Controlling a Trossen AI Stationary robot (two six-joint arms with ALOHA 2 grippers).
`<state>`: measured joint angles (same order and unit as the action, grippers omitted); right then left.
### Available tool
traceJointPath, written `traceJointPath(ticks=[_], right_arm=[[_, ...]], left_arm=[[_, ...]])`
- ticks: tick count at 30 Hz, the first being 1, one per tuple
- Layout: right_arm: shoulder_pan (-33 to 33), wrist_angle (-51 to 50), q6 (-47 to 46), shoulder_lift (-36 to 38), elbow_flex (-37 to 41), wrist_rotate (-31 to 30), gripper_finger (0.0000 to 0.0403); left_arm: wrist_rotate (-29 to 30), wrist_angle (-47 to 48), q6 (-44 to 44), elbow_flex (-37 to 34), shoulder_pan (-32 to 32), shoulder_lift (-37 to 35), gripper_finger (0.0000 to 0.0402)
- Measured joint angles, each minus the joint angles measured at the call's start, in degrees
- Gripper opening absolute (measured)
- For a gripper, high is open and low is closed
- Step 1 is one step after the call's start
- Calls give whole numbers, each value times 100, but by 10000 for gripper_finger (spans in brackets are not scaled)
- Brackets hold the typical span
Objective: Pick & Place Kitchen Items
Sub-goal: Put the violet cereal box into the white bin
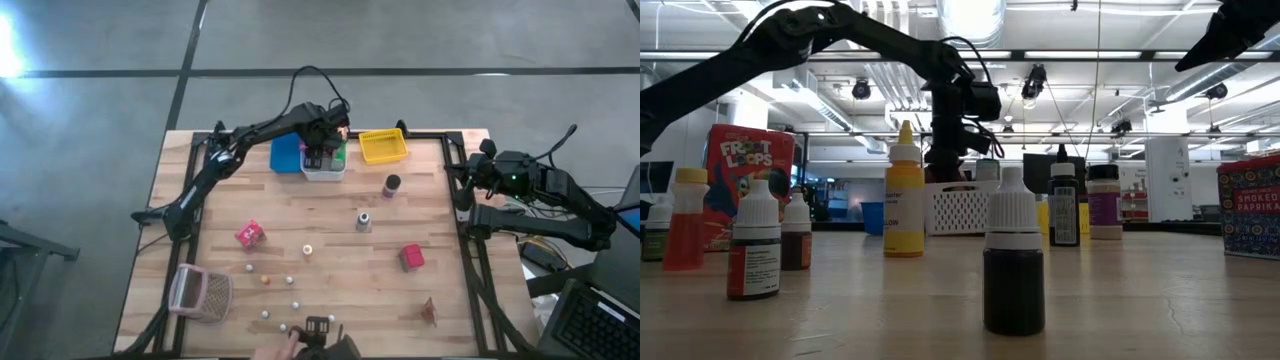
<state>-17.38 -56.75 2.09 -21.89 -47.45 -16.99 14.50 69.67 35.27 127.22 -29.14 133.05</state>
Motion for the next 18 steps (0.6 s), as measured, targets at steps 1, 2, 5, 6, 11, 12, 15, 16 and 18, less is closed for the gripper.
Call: traceJointPath(ticks=[1, 2, 5, 6, 11, 12, 15, 16, 18], right_arm=[[0, 0, -4, 0, -1, 2, 8], [0, 0, -12, -1, -1, 1, 8], [2, 0, -3, -2, 0, -1, 8], [1, 0, -13, 0, -1, 1, 8], [1, 0, -11, -1, -2, 1, 8], [1, 0, -2, -1, -1, 2, 8], [2, 0, -11, -2, -2, 2, 8], [0, 0, -3, 0, -2, 1, 8], [2, 0, -6, 0, -2, 1, 8]], left_arm=[[7, -4, 0, 0, 15, 0, 158], [11, -8, 0, 0, 28, 0, 166], [15, -6, -28, 0, 52, 0, 193], [15, -4, -50, 0, 58, 0, 202], [13, 157, -111, 2, 58, -55, 238], [13, 195, -104, 12, 56, -75, 242], [13, 254, -100, 118, 56, -176, 248], [13, 270, -98, 167, 58, -222, 249], [9, 303, -97, 300, 58, -314, 250]])
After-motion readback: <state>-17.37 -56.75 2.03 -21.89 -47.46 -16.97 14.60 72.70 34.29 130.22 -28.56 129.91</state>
